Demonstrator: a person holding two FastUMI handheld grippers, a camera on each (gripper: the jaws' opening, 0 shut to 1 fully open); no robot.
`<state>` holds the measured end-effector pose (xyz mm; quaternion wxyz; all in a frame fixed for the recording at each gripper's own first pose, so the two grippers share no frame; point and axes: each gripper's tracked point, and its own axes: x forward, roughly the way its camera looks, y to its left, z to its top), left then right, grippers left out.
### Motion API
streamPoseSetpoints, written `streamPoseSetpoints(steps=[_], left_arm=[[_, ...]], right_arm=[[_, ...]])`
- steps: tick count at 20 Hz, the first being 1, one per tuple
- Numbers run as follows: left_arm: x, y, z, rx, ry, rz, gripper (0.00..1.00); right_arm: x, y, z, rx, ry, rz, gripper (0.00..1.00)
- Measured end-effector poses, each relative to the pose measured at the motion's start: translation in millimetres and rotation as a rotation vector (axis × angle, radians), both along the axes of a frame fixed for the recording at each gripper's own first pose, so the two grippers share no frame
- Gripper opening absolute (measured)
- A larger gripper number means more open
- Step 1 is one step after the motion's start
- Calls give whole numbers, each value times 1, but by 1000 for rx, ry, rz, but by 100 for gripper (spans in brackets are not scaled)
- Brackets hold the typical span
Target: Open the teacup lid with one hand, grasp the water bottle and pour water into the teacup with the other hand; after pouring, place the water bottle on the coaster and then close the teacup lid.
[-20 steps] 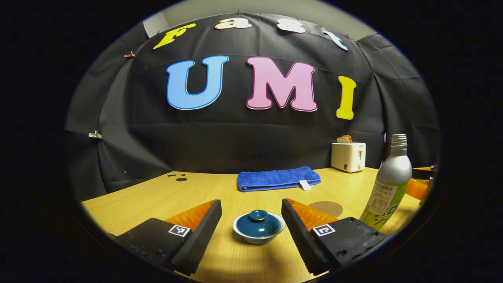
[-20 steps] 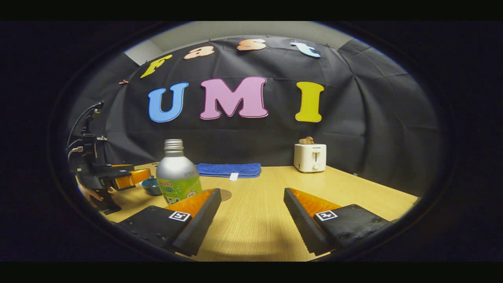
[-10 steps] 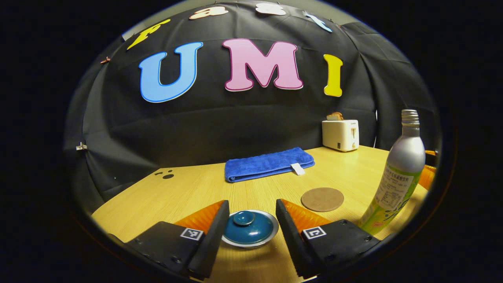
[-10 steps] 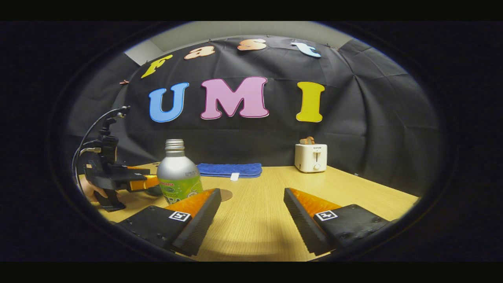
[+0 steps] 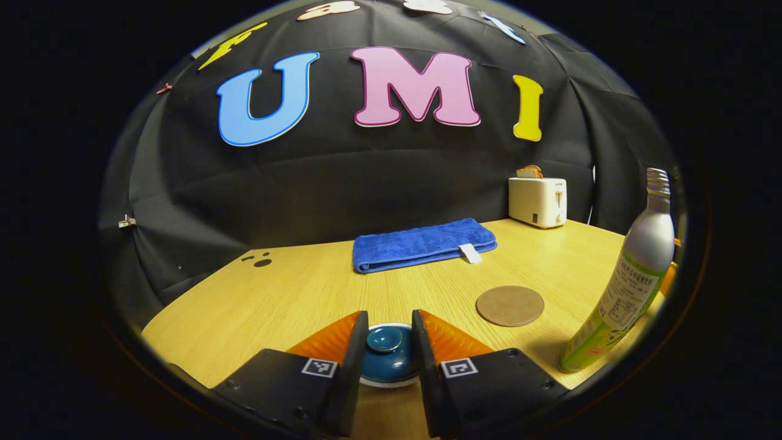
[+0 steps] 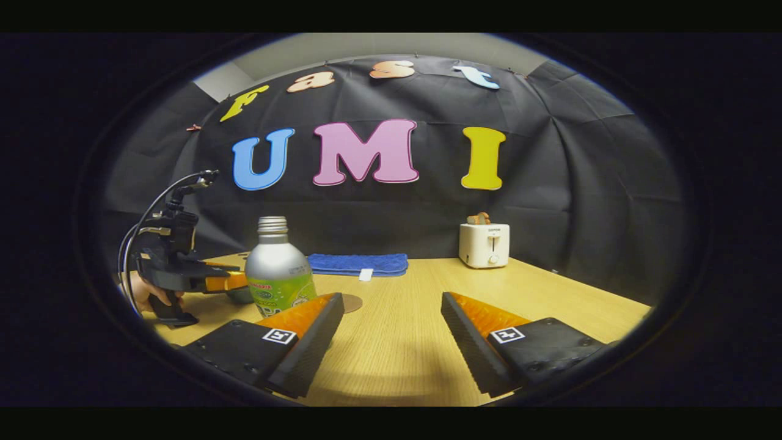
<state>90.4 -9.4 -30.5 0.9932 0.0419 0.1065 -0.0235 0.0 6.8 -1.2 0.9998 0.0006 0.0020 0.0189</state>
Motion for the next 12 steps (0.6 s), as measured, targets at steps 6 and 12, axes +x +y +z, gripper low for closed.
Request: streamPoseSetpoints(steps=[6,12], left_arm=[[-2,2,5,-29,-35,1,33],[-26,15,29,-87,-207,45,31]], right_arm=[[0,5,-1,1,1,23,100],[-10,6,-1,1,3,47,99]])
